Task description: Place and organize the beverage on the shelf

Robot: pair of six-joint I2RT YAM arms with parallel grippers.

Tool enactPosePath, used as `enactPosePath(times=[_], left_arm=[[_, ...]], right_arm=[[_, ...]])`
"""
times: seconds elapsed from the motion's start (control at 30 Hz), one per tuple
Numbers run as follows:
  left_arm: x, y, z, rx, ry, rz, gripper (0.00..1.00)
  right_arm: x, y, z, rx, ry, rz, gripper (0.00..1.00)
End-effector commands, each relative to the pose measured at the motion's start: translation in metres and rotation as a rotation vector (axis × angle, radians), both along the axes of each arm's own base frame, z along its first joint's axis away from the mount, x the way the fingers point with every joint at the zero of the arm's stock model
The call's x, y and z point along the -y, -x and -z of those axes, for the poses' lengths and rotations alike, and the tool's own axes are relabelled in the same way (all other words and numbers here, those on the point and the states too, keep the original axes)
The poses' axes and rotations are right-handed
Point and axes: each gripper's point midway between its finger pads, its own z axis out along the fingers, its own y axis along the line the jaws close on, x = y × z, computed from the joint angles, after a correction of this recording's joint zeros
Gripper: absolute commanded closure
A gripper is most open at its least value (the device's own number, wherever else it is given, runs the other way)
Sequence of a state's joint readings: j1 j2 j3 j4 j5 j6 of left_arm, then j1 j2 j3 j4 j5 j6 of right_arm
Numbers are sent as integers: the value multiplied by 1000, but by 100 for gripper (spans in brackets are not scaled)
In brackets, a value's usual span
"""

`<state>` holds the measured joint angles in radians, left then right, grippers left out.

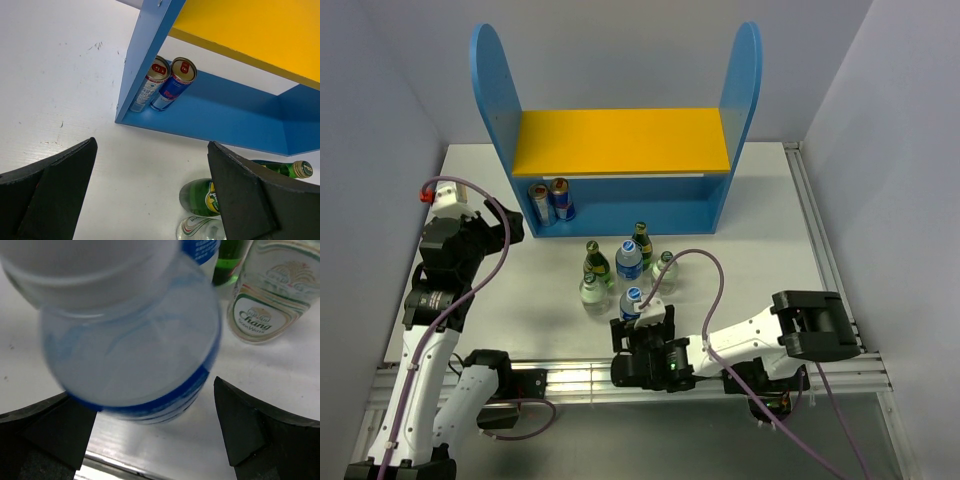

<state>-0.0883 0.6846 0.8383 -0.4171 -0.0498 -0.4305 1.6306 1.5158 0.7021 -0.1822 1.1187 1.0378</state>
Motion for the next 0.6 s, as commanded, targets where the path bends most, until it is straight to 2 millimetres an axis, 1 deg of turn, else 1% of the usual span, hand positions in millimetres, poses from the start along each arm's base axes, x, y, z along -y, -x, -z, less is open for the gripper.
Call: enactPosePath(times=[0.0,0.13,0.2,0.23,0.27,0.3,0.33,0.4,0.43,0.47,0.5,0.53,0.57], left_arm=[[-1,0,-14,41,-15,8,1],[-1,0,-14,43,-15,8,1],[-1,0,-14,45,-15,6,1],[-1,0,-15,46,-13,7,1],[-1,0,-14,45,-15,6,1],[-2,0,-14,42,-16,3,1],[-2,-1,-13,38,-15,3,1],[-1,0,-12,37,-16,5,1],[-2,-1,-13,40,-16,3,1],[-2,-1,-14,40,-15,1,1],[-2,0,-14,41,-16,2,1],[-2,0,-15,45,-16,0,1],[-2,0,-14,43,-15,0,1]], right_arm=[[2,-15,-9,73,-50,72,1],[7,-23,-11,118,-47,118,5],[5,-25,-10,129,-43,118,12],[4,-25,-10,133,-36,116,19],[0,-25,-14,132,-44,116,41],[3,-25,-14,130,-12,115,58],[1,-24,-17,119,-16,113,77],[1,-21,-31,117,4,104,95],[2,-20,-41,130,-12,115,100],[3,-18,-54,137,-29,116,100],[5,-10,-70,148,9,97,100],[5,-7,-83,156,7,91,100],[6,-5,-101,160,-30,94,100]])
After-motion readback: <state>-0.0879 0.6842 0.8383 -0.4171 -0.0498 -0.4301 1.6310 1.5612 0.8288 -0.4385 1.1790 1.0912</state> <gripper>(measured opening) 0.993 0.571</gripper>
